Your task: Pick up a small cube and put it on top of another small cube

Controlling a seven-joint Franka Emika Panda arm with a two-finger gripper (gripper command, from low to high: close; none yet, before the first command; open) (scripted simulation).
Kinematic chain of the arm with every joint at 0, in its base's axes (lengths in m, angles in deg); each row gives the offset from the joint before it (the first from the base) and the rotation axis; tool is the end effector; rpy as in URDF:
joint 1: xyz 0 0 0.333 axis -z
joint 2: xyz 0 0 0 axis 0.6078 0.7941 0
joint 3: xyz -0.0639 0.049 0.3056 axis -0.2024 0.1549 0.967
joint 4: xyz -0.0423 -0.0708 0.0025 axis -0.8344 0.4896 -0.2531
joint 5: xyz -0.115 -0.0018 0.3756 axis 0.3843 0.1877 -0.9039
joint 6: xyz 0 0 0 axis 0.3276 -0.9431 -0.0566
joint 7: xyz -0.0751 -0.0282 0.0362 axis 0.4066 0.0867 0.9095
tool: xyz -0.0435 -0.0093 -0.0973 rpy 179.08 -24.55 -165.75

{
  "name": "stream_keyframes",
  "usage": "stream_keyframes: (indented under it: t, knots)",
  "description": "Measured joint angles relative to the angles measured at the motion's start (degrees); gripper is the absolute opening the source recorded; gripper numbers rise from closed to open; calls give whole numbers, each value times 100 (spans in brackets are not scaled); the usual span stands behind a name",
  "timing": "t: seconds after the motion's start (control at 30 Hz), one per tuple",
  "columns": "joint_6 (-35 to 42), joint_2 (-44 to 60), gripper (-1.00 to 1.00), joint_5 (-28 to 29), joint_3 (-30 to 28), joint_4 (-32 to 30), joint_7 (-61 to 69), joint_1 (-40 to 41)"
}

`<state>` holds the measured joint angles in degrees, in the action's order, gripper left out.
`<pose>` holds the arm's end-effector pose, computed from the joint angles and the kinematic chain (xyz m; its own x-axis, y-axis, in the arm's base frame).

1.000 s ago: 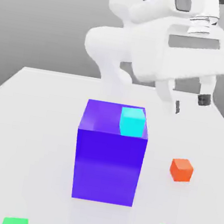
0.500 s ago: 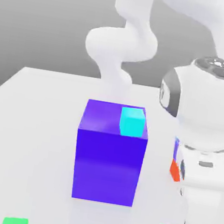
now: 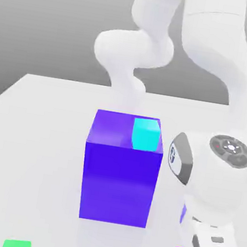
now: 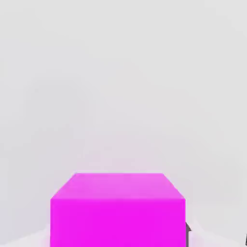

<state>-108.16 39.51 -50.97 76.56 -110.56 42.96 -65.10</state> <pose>0.4841 0.1773 0.1546 0.6126 0.7904 -0.0009 0.7904 -0.6126 0.0010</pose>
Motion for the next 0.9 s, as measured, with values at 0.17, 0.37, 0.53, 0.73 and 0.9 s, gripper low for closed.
stream_keyframes:
  t: [0.17,0.37,0.53,0.73,0.9]
  knots:
    - [653,-539,-100,6,-403,42,66,400]
    - [1107,-617,-100,-255,-1074,333,434,1376]
    - [935,-3,-100,-832,-1286,732,959,2313]
    - [835,146,100,-932,-1237,773,1034,2420]
    - [1285,-360,100,-618,-1493,756,823,2292]
